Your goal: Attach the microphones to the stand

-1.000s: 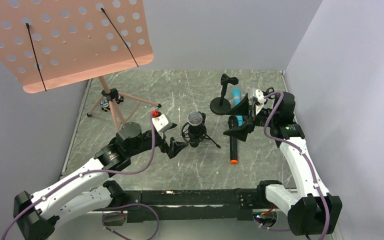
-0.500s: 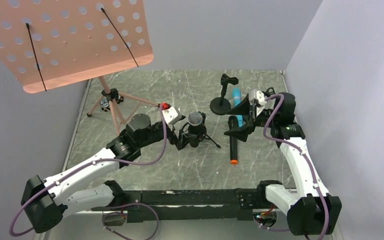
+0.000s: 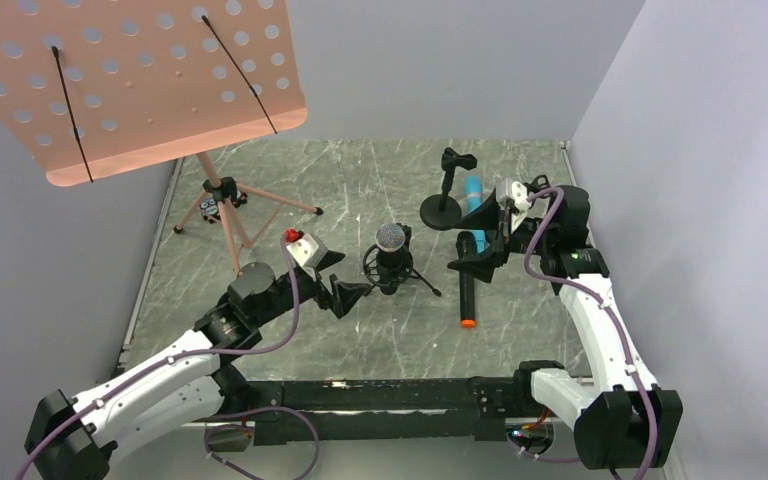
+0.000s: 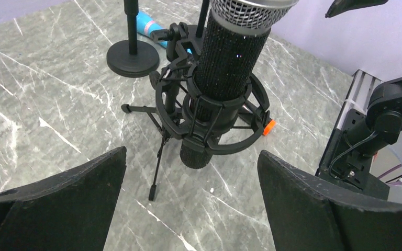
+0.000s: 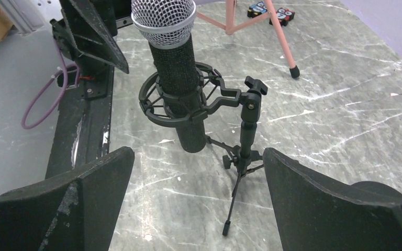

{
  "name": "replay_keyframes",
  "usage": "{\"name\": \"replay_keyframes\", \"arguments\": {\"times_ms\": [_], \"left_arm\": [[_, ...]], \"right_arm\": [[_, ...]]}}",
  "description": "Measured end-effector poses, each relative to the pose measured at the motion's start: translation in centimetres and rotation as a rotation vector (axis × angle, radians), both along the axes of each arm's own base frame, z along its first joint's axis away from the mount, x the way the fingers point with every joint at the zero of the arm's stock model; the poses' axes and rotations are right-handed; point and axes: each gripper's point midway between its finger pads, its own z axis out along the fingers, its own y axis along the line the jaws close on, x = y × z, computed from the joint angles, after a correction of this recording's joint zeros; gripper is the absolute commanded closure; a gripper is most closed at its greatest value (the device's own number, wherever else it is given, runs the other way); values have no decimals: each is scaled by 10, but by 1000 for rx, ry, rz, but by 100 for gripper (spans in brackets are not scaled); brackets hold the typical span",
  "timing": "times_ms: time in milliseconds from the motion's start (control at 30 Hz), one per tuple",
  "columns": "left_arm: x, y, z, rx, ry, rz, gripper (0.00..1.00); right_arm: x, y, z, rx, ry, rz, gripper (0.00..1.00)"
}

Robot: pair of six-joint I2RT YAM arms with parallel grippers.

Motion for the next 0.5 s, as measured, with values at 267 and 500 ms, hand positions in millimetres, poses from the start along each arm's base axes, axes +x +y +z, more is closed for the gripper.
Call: {"name": "replay_keyframes", "arguments": {"times_ms": [267, 500], "left_arm": [[-7, 7, -14, -76, 70, 15, 1], [0, 5, -33, -214, 259, 33, 6]], "right_arm": [[9, -3, -11, -30, -29, -34, 0], [11, -4, -20, -39, -18, -44, 0]]}}
